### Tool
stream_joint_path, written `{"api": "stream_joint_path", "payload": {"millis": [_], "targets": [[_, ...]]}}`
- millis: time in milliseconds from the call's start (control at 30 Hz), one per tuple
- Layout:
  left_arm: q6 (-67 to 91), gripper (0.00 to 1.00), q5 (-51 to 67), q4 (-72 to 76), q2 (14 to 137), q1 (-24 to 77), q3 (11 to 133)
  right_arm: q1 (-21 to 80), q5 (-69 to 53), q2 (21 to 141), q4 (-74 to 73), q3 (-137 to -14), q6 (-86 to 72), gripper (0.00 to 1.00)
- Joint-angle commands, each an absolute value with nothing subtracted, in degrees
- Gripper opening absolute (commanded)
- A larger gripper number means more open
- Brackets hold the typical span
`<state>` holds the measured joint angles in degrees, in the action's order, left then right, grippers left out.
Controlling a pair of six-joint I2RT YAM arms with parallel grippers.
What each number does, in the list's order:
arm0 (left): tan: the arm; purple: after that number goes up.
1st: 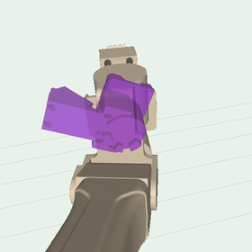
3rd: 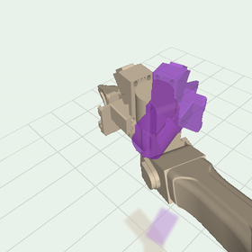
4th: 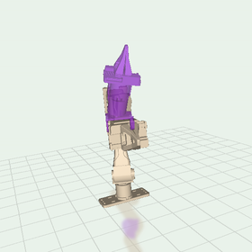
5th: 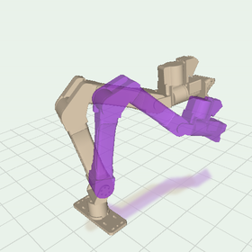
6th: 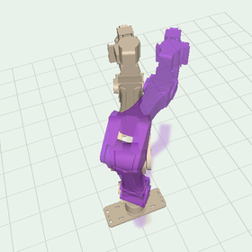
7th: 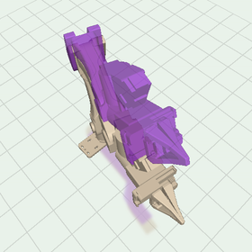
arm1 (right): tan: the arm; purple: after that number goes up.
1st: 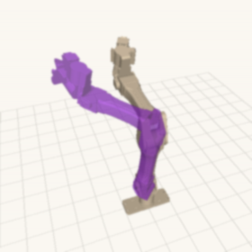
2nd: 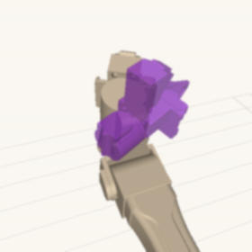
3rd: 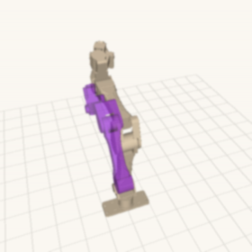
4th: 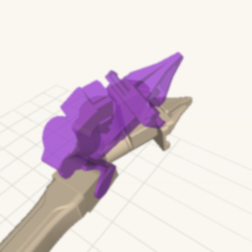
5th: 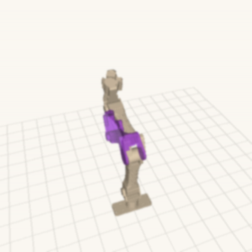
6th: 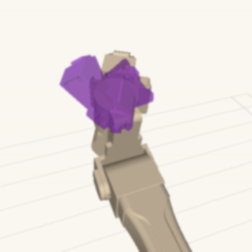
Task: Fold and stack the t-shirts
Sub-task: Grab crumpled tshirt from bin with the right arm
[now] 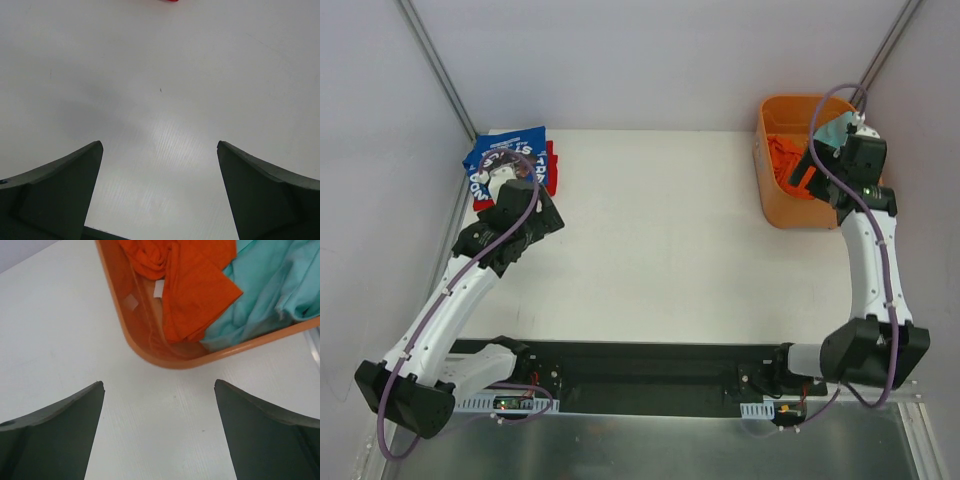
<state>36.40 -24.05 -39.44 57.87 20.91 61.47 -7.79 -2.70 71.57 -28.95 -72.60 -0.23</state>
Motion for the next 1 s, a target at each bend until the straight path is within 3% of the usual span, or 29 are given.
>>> {"api": "stream_joint_path", "payload": {"millis": [0,367,733,767,867,900,967], "targets": [[35.42,0.99,-26.72,-38.41,60.81,20.65,63.28,-9.31,7.98,82.59,-34.44,-88.18,2.72,0.97],[33.49,0.99,-27.16,-34.37,70.22,20.65,65.92,-15.11,19.41,117.14,-46.23,-124.08,8.78,0.97],[32.96,0.99,-25.76,-33.22,72.51,20.65,65.74,-17.31,24.35,129.36,-41.66,-126.47,17.58,0.99],[33.31,0.99,-25.58,-33.22,72.25,20.65,65.66,-17.75,22.78,129.72,-41.75,-126.47,17.58,0.95],[33.75,0.99,-25.05,-33.22,71.19,20.65,65.48,-18.02,19.7,131.04,-41.84,-126.39,17.49,0.7],[34.19,0.99,-24.87,-33.22,70.84,20.65,65.48,-18.1,19.34,131.04,-41.66,-126.47,17.4,0.48],[34.28,0.99,-23.91,-33.22,69.61,20.65,65.57,-18.11,17.5,130.43,-41.57,-126.65,17.14,0.28]]}}
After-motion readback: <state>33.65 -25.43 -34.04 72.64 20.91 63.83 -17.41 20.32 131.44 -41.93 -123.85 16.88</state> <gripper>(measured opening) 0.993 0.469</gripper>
